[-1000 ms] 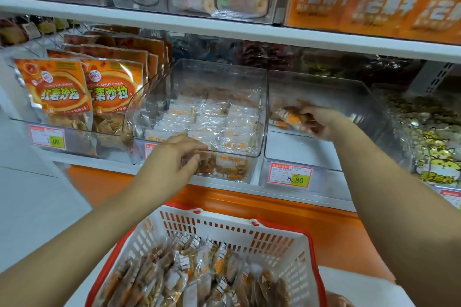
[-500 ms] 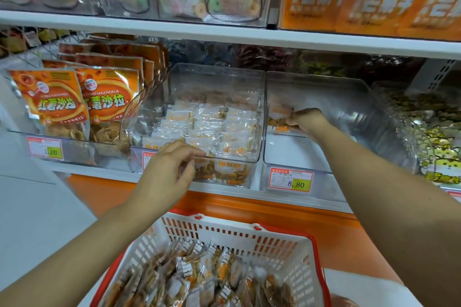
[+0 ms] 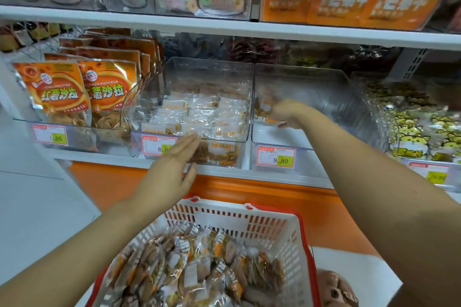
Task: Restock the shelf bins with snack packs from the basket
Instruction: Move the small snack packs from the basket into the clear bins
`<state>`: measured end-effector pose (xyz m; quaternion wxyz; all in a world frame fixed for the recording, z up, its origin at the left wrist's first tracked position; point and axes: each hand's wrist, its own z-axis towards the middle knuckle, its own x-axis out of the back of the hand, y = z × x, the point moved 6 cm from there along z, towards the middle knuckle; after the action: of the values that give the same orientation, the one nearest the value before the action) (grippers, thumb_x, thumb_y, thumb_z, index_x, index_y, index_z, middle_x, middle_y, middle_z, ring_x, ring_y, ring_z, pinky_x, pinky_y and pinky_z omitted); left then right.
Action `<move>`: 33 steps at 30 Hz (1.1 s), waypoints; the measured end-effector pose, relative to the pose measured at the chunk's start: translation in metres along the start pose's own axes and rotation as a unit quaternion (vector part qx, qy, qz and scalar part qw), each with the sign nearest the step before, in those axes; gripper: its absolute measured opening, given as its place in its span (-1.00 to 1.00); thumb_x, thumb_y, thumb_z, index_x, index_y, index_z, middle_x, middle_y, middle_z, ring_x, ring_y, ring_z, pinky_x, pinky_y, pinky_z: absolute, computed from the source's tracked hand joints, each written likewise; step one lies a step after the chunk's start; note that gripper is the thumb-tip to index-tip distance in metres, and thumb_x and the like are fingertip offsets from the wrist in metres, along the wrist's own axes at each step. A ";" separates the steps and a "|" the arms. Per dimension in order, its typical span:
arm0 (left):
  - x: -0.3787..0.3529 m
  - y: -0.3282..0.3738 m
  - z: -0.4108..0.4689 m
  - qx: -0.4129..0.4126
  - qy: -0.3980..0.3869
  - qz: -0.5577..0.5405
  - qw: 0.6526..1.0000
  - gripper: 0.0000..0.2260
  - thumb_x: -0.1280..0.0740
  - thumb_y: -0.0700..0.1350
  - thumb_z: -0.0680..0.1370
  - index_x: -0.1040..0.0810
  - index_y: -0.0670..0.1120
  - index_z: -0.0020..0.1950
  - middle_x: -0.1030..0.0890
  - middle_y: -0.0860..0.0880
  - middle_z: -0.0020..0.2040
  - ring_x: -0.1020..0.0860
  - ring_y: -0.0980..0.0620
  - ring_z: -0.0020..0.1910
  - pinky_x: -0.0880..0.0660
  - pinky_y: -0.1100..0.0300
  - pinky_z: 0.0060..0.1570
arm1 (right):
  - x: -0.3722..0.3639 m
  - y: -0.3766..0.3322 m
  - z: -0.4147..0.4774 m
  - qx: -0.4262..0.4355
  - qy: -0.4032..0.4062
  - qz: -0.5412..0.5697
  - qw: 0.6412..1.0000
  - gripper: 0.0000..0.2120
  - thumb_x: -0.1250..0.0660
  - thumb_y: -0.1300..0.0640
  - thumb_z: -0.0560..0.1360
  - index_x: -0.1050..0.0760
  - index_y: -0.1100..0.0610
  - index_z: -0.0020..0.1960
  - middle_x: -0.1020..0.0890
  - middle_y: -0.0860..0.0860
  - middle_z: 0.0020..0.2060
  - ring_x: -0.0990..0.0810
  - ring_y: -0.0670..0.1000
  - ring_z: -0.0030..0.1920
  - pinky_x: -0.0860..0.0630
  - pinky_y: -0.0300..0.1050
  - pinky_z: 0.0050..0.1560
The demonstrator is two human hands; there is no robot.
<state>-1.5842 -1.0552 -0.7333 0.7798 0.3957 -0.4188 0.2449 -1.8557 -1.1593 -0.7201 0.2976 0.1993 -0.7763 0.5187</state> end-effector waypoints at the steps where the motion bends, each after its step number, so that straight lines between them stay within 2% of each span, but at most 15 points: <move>1: -0.004 0.004 -0.006 -0.006 -0.008 -0.004 1.000 -0.50 -0.23 -0.18 0.60 -0.19 -0.03 0.53 -0.13 0.14 0.50 -0.08 0.24 0.44 -0.08 0.35 0.36 | 0.001 -0.007 -0.005 0.015 0.006 -0.017 1.000 -0.64 -0.21 0.31 0.57 -0.36 0.27 0.35 -0.43 0.17 0.33 -0.42 0.18 0.32 -0.43 0.04 0.30; 4: -0.014 0.013 -0.022 -0.014 -0.014 -0.012 1.000 -0.59 -0.23 -0.16 0.60 -0.34 -0.05 0.46 -0.30 0.12 0.43 -0.30 0.19 0.37 -0.24 0.33 0.28 | 0.012 -0.026 -0.028 0.083 0.089 -0.062 0.991 -0.70 -0.18 0.30 0.57 -0.48 0.31 0.27 -0.55 0.20 0.21 -0.51 0.19 0.24 -0.44 -0.03 0.21; 6: -0.026 0.016 -0.030 -0.005 -0.044 -0.008 0.999 -0.79 -0.20 -0.09 0.61 -0.57 -0.06 0.17 -0.59 0.05 0.12 -0.55 0.11 0.06 -0.41 0.32 0.01 | 0.019 -0.035 -0.053 0.162 0.175 -0.050 0.970 -0.77 -0.21 0.24 0.56 -0.61 0.28 0.08 -0.65 0.16 0.03 -0.59 0.13 0.06 -0.49 -0.08 0.08; 9: -0.055 0.010 -0.045 0.036 -0.158 0.045 0.986 -0.72 -0.15 -0.03 0.63 -0.49 -0.07 -0.23 -0.47 0.06 -0.36 -0.42 0.15 -0.39 -0.26 0.32 -0.40 | 0.009 -0.028 -0.106 0.272 0.226 -0.004 0.935 -0.73 -0.35 0.06 0.51 -0.56 0.21 -0.28 -0.60 0.11 -0.35 -0.53 0.04 -0.30 -0.44 -0.13 -0.20; 12: -0.090 -0.004 -0.068 0.071 -0.249 0.090 0.962 -0.71 -0.16 -0.02 0.62 -0.50 -0.11 -0.22 -0.48 0.00 -0.34 -0.46 0.07 -0.35 -0.29 0.24 -0.38 | -0.020 -0.001 -0.144 0.309 0.192 -0.001 0.931 -0.60 -0.33 -0.04 0.52 -0.37 0.10 -0.42 -0.47 0.03 -0.48 -0.41 -0.02 -0.41 -0.36 -0.14 -0.30; 17: -0.139 -0.010 -0.113 0.146 -0.364 0.085 0.916 -0.82 -0.21 -0.12 0.58 -0.55 -0.18 -0.04 -0.51 -0.07 -0.20 -0.51 -0.05 -0.21 -0.38 0.19 -0.25 | -0.129 0.090 -0.144 0.205 -0.009 0.086 0.975 -0.61 -0.31 -0.08 0.52 -0.46 0.18 -0.35 -0.47 0.03 -0.43 -0.41 -0.10 -0.39 -0.37 -0.17 -0.30; 19: -0.150 -0.006 -0.123 0.155 -0.395 0.104 0.900 -0.82 -0.20 -0.15 0.59 -0.55 -0.22 0.00 -0.50 -0.08 -0.20 -0.49 -0.05 -0.19 -0.43 0.14 -0.22 | -0.183 0.142 -0.135 0.128 -0.075 0.016 0.989 -0.66 -0.31 0.00 0.53 -0.49 0.20 -0.31 -0.47 0.03 -0.39 -0.41 -0.10 -0.37 -0.37 -0.22 -0.28; 21: -0.157 -0.005 -0.129 0.161 -0.405 0.105 0.894 -0.78 -0.20 -0.11 0.60 -0.54 -0.23 0.06 -0.57 -0.14 -0.05 -0.56 -0.09 -0.05 -0.52 0.08 -0.06 | -0.225 0.194 -0.129 0.044 -0.131 -0.068 0.988 -0.73 -0.26 0.10 0.52 -0.44 0.16 -0.33 -0.44 0.01 -0.37 -0.41 -0.11 -0.35 -0.40 -0.23 -0.21; 23: -0.160 -0.003 -0.131 0.152 -0.405 0.100 0.896 -0.72 -0.20 -0.06 0.61 -0.55 -0.22 0.16 -0.57 -0.15 0.09 -0.56 -0.11 0.09 -0.52 0.04 0.11 | -0.250 0.238 -0.128 -0.016 -0.174 -0.137 0.975 -0.82 -0.20 0.08 0.52 -0.52 0.11 -0.17 -0.55 0.01 -0.22 -0.52 -0.06 -0.13 -0.43 -0.09 0.12; 24: -0.161 -0.002 -0.131 0.147 -0.406 0.100 0.896 -0.71 -0.20 -0.04 0.61 -0.55 -0.21 0.16 -0.57 -0.15 0.11 -0.55 -0.11 0.10 -0.51 0.03 0.14 | -0.260 0.254 -0.128 -0.026 -0.201 -0.176 0.963 -0.77 -0.16 0.06 0.54 -0.56 0.10 0.02 -0.59 0.04 0.00 -0.50 0.00 0.10 -0.31 0.02 0.31; 26: -0.165 -0.005 -0.133 0.143 -0.412 0.094 0.895 -0.72 -0.20 -0.02 0.62 -0.59 -0.19 0.04 -0.59 -0.13 0.06 -0.56 -0.09 0.05 -0.52 0.05 0.12 | -0.267 0.270 -0.126 -0.060 -0.232 -0.214 0.947 -0.65 -0.12 0.06 0.54 -0.49 0.08 0.26 -0.43 0.03 0.33 -0.20 0.05 0.43 -0.02 0.14 0.43; 28: -0.166 -0.009 -0.135 0.151 -0.414 0.094 0.893 -0.73 -0.21 0.01 0.61 -0.59 -0.15 -0.03 -0.61 -0.11 0.03 -0.58 -0.04 0.01 -0.53 0.05 0.09 | -0.261 0.257 -0.135 -0.071 -0.254 -0.178 0.948 -0.69 -0.14 0.09 0.54 -0.50 0.11 0.22 -0.40 0.05 0.35 -0.14 0.05 0.46 -0.02 0.05 0.43; 29: -0.166 -0.012 -0.134 0.153 -0.411 0.095 0.894 -0.73 -0.21 0.02 0.60 -0.59 -0.14 0.01 -0.61 -0.10 0.05 -0.58 -0.03 0.02 -0.53 0.05 0.10 | -0.261 0.251 -0.137 -0.077 -0.264 -0.136 0.952 -0.72 -0.16 0.10 0.56 -0.50 0.13 0.21 -0.41 0.07 0.34 -0.20 0.06 0.44 -0.11 -0.11 0.37; 31: -0.166 -0.014 -0.134 0.155 -0.414 0.101 0.891 -0.73 -0.21 0.03 0.60 -0.57 -0.13 0.10 -0.60 -0.09 0.07 -0.57 -0.04 0.05 -0.52 0.03 0.10 | -0.259 0.240 -0.144 -0.090 -0.288 -0.052 0.952 -0.65 -0.18 0.09 0.61 -0.40 0.17 0.36 -0.41 0.09 0.35 -0.29 0.04 0.40 -0.23 -0.38 0.08; 33: -0.166 -0.012 -0.132 0.149 -0.421 0.107 0.888 -0.73 -0.19 0.02 0.61 -0.56 -0.14 0.06 -0.60 -0.10 0.03 -0.56 -0.05 0.01 -0.52 0.04 0.05 | -0.254 0.228 -0.147 -0.086 -0.296 -0.024 0.951 -0.57 -0.20 0.05 0.60 -0.33 0.18 0.43 -0.40 0.09 0.37 -0.33 0.03 0.39 -0.26 -0.32 0.13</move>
<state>-1.6028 -0.9616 -0.9229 0.4315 0.5259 -0.7062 0.1963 -1.7709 -0.9363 -1.0050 0.0829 0.3362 -0.8660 0.3608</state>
